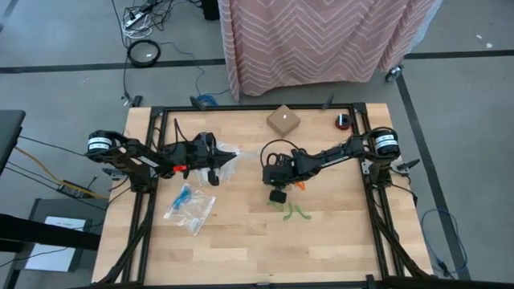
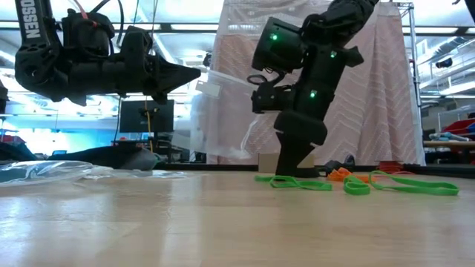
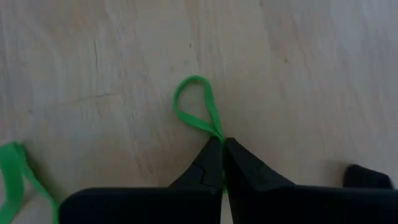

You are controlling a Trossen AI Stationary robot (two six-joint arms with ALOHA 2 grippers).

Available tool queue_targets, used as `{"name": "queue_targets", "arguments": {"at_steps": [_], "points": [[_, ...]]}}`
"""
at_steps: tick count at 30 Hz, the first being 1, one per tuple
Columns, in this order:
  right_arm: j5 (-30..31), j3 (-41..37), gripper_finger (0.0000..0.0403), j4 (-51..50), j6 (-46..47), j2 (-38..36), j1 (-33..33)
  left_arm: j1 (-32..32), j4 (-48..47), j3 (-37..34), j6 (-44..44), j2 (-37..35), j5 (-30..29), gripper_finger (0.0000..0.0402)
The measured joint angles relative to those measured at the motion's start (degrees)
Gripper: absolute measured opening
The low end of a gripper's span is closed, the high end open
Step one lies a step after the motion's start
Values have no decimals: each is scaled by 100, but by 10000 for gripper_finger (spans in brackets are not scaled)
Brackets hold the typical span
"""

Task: Sort rubber bands
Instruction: Put the green rubber band into the transparent zip bag

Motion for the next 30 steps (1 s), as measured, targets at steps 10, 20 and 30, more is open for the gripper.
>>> {"name": "queue_targets", "arguments": {"at_steps": [10, 20, 30], "points": [[611, -10, 0, 465, -38, -1102, 519, 0, -1, 0, -4, 0, -7, 2], [1514, 5, 0, 2196, -1827, -1920, 479, 0, 5, 0, -269, -1, -3, 2], [1123, -2, 0, 2379, -1985, -1815, -184, 0, 37, 0, -389, 0, -2, 2]]}}
